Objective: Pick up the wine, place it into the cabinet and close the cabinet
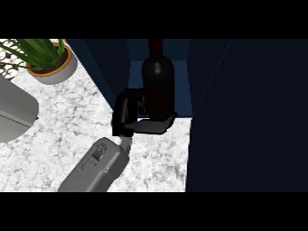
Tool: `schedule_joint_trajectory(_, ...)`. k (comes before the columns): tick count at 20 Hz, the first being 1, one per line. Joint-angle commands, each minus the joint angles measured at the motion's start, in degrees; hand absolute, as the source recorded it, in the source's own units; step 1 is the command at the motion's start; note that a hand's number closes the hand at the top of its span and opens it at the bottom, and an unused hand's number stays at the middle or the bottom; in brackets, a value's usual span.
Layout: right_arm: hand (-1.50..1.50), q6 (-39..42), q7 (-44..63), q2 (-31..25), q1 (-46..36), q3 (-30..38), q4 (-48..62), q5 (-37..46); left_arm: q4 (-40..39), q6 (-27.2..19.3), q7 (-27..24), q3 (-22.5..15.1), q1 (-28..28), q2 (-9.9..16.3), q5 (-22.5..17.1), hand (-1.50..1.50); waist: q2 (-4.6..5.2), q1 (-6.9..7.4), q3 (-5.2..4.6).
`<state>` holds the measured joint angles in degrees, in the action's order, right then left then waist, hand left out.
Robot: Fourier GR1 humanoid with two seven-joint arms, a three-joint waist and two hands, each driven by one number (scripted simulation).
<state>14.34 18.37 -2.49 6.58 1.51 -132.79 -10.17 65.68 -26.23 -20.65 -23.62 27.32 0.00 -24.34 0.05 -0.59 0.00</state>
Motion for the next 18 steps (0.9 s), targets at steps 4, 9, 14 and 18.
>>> schedule_joint_trajectory(4, -1.50, -0.9, 1.5, -0.2, -2.7, 0.4, 0.8, 0.1, -9.9, -3.4, -8.3, -3.3, 2.9, 0.0, -7.0, 1.50, 0.09, -0.24, -0.03)
schedule_joint_trajectory(9, -1.50, 0.7, -0.6, -1.2, -3.4, 2.6, 3.7, -1.7, -18.0, 1.5, -10.6, -1.1, 5.2, 0.0, -9.0, 1.50, 0.12, -0.14, -0.01)
schedule_joint_trajectory(14, -1.50, 1.1, -2.4, 1.2, 1.9, -1.9, 1.5, 1.4, -20.7, 4.5, -16.1, -0.5, 3.8, 0.0, -14.7, 1.50, 0.08, -0.27, -0.01)
schedule_joint_trajectory(18, -1.50, -0.3, 0.5, 0.2, -1.5, 0.1, 0.8, -0.3, -26.1, 7.7, -18.8, -2.7, 7.4, 0.0, -22.8, 1.50, 0.21, -0.79, -0.04)
